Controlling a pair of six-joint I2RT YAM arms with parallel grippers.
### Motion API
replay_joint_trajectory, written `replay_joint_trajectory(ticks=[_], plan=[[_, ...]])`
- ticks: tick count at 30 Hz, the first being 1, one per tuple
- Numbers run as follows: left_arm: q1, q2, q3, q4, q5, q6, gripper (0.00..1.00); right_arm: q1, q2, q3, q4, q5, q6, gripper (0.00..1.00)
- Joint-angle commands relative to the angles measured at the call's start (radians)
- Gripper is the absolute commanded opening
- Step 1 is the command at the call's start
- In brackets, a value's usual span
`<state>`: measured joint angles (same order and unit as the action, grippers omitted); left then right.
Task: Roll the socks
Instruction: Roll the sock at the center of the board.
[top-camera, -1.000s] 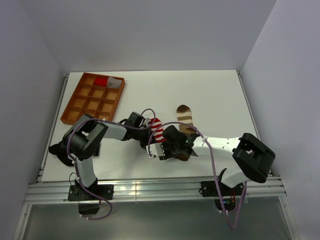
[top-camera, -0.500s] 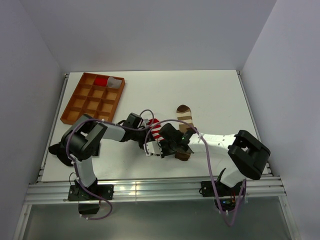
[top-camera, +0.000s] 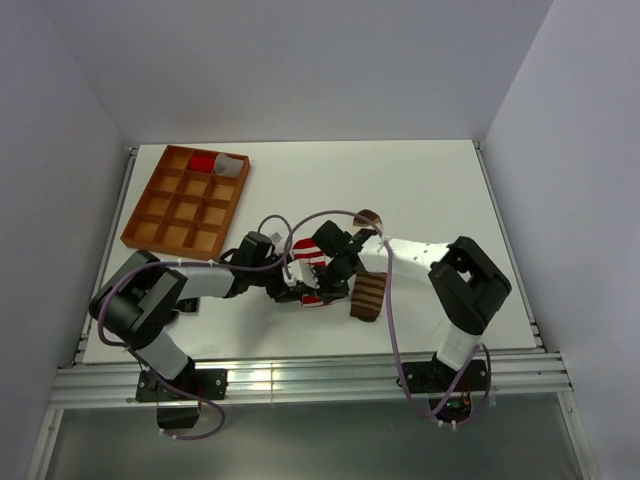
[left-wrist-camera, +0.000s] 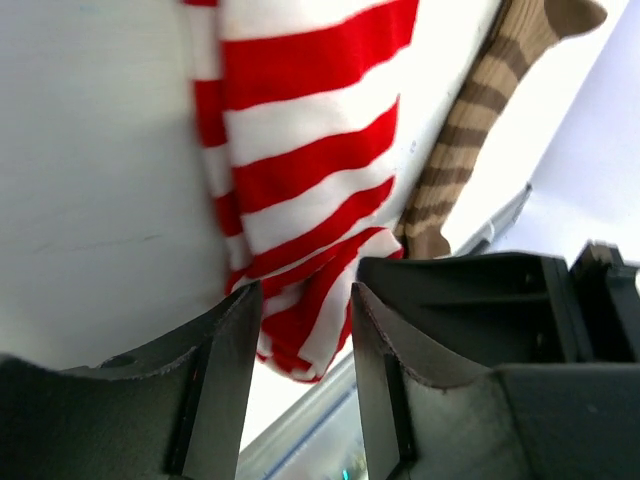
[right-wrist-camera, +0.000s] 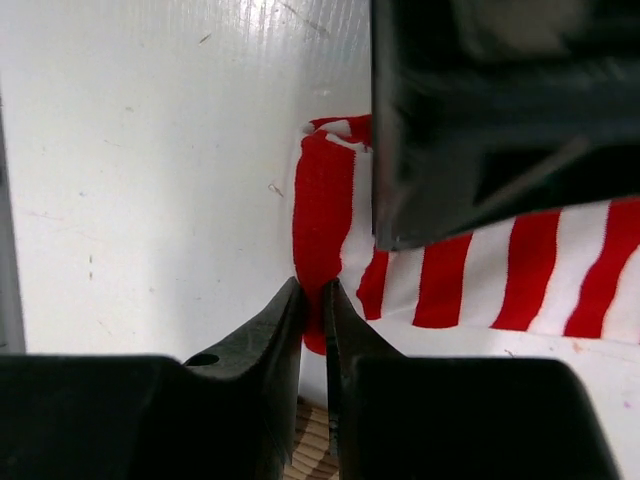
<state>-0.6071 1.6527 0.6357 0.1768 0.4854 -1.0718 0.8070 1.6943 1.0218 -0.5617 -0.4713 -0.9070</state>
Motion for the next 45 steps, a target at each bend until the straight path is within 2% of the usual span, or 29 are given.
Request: replay_joint_trajectory(ticks=[1,6,10,16,22,26,37,45], plan=[[0.017,-0.048,-0.08,-0.04,-0.217,0.019,0.48,-0.038,0.06,0.069,-0.202,-0.088,-0.012,0.12],[0.017,-0.125,-0.114,-0.017,-0.272,0.048,0.49,-0.101,0.194,0.21,-0.32,-0.15,-0.018,0.12],[0.015,-0.163,-0.137,0.004,-0.329,0.107,0.5,-0.143,0.294,0.337,-0.482,-0.19,-0.038,0.12],[0.017,-0.274,-0.212,0.104,-0.392,0.19,0.5,-0.164,0.444,0.526,-0.628,-0.191,-0.018,0.12],[-0.008,-0.359,-0.257,0.213,-0.404,0.286,0.5,-0.167,0.539,0.641,-0.684,-0.19,0.019,0.13],[-0.065,-0.406,-0.252,0.245,-0.445,0.351,0.51,-0.167,0.585,0.725,-0.724,-0.198,0.039,0.13],[-0.128,-0.378,-0.258,0.452,-0.358,0.423,0.54,-0.166,0.656,0.776,-0.744,-0.25,0.068,0.13],[-0.141,-0.246,-0.191,0.536,-0.289,0.472,0.53,-0.167,0.676,0.802,-0.773,-0.279,0.069,0.14]])
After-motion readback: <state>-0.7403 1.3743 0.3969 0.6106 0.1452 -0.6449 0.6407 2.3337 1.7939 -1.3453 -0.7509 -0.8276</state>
